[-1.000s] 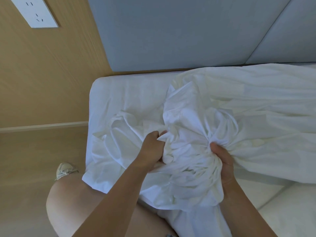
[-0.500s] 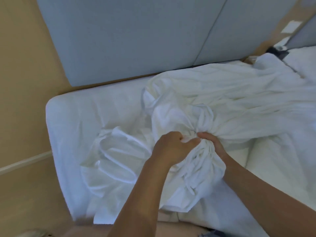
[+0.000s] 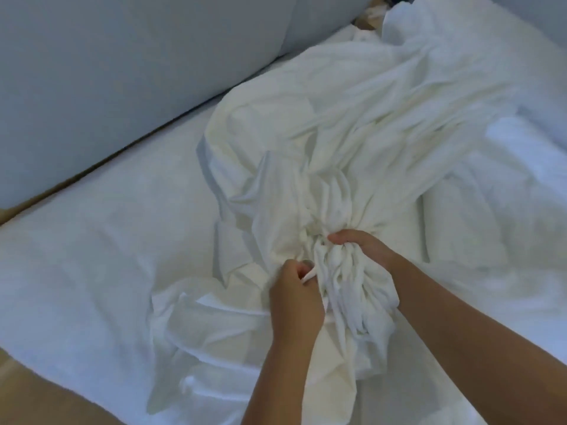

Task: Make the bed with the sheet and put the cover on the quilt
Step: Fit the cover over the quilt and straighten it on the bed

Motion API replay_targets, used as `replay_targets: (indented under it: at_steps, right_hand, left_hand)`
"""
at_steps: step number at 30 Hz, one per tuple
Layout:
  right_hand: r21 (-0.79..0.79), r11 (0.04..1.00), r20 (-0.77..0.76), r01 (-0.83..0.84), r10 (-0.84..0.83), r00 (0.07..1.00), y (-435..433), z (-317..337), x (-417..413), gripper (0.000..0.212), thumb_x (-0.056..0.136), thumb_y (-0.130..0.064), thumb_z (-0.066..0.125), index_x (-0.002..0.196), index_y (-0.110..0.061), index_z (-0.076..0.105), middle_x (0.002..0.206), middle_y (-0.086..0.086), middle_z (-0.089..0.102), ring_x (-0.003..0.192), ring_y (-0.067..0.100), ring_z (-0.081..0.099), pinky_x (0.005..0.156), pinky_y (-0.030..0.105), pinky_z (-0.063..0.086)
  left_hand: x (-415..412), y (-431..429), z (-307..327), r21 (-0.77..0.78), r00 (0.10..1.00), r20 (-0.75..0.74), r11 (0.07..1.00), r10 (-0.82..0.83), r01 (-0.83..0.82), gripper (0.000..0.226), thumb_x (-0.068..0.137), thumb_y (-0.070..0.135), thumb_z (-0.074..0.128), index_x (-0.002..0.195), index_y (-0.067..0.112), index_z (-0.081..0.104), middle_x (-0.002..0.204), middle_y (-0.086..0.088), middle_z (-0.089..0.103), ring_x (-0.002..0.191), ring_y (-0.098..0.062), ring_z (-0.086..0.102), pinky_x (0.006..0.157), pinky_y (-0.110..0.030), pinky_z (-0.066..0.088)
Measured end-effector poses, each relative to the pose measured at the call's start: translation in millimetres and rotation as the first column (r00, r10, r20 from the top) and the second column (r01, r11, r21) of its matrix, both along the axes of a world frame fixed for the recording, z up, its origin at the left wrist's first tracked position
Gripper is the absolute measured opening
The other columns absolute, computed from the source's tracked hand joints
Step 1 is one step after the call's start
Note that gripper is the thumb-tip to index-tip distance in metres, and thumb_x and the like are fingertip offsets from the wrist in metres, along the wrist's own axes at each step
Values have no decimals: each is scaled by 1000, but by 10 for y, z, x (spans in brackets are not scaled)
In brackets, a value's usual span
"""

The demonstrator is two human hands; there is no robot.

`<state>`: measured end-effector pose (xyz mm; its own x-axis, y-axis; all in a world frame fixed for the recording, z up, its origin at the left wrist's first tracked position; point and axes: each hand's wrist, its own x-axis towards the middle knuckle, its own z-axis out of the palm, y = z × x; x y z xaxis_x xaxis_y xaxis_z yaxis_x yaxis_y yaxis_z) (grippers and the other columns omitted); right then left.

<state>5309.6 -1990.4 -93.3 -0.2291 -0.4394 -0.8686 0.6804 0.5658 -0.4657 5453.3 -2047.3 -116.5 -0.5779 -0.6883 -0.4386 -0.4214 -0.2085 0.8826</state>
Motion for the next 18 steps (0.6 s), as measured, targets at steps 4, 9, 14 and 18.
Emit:
replay_targets:
  at_steps: [4, 9, 14, 18]
  right_hand:
    - [-83, 996, 114, 29, -20, 993, -26, 125, -80, 47, 51, -21, 87, 93, -5, 75, 96, 14, 71, 86, 28, 69, 81, 36, 55]
    - [-201, 937, 140, 285, -261, 955, -97, 284, -110, 35, 69, -12, 71, 103, -6, 73, 103, 17, 68, 90, 31, 66, 87, 43, 53]
    - [-309, 861, 105, 405, -393, 914, -169, 350, -71, 24, 72, -5, 67, 95, 0, 72, 88, 16, 69, 75, 24, 68, 73, 34, 55]
    - [-229, 860, 50, 456, -457, 888, -133, 352, -52, 44, 63, -11, 75, 105, -1, 70, 98, 21, 67, 91, 36, 64, 92, 47, 48]
  left_hand:
    - [-317, -257, 287, 91, 1000, 16, 996, -12, 11, 21, 92, 11, 52, 75, 24, 51, 72, 9, 56, 64, -4, 51, 56, -12, 41]
    - [-717, -374, 432, -6, 999, -10, 999, -52, 52, 24, 87, 0, 53, 77, 21, 50, 74, 9, 56, 72, -10, 52, 68, -15, 41]
    - [-813, -526, 429, -99, 981, -97, 982, -169, 160, 17, 82, 3, 52, 77, 19, 53, 73, 9, 60, 70, -4, 55, 66, -14, 44]
    - [-698, -598, 496, 153, 998, 41, 987, -54, 47, 3, 91, 15, 55, 93, 15, 57, 83, -1, 62, 76, -16, 59, 70, -32, 48]
